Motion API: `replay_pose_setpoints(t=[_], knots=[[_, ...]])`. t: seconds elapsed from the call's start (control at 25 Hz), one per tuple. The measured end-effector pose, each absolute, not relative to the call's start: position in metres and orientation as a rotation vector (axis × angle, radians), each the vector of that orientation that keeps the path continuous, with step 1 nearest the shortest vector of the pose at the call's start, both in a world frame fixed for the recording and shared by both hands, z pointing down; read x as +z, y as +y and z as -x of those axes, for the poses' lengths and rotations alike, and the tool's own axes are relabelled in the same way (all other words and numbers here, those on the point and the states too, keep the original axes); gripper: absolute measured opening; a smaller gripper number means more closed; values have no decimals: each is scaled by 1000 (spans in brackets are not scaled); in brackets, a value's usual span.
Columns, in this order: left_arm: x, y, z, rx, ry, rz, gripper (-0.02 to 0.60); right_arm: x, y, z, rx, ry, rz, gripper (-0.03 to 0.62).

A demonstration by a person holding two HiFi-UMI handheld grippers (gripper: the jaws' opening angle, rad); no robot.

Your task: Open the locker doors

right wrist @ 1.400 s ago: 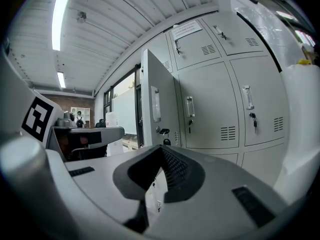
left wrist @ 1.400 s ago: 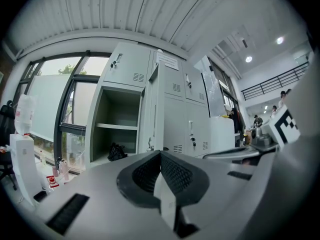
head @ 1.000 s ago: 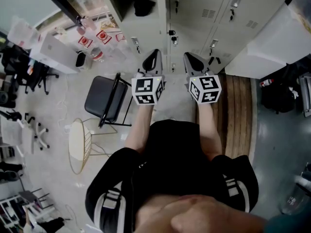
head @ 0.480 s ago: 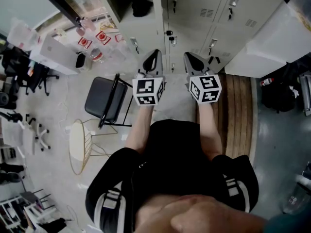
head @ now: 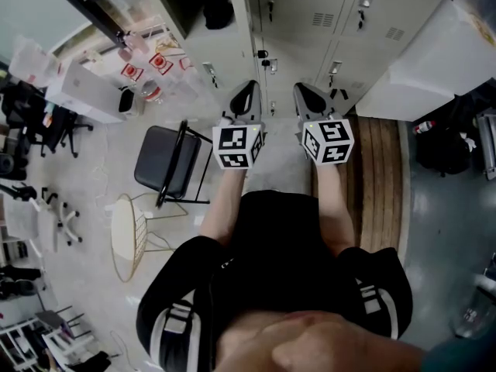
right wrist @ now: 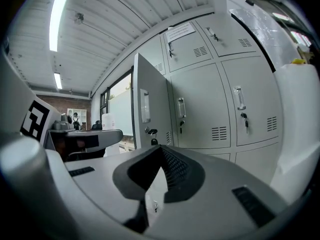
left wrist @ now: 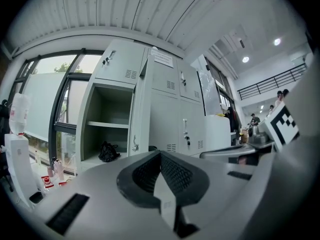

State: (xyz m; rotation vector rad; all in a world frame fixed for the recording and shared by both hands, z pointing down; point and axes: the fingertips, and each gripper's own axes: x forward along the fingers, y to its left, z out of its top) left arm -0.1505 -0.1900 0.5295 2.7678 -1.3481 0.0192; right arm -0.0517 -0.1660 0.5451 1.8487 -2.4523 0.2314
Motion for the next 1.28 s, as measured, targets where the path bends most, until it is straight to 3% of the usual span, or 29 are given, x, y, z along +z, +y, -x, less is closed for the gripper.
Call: replay_pose_setpoints(t=[1.28], knots=[[541, -208, 15, 43, -977, -2882, 11, 544, -158, -82, 161, -2100, -2192, 18]])
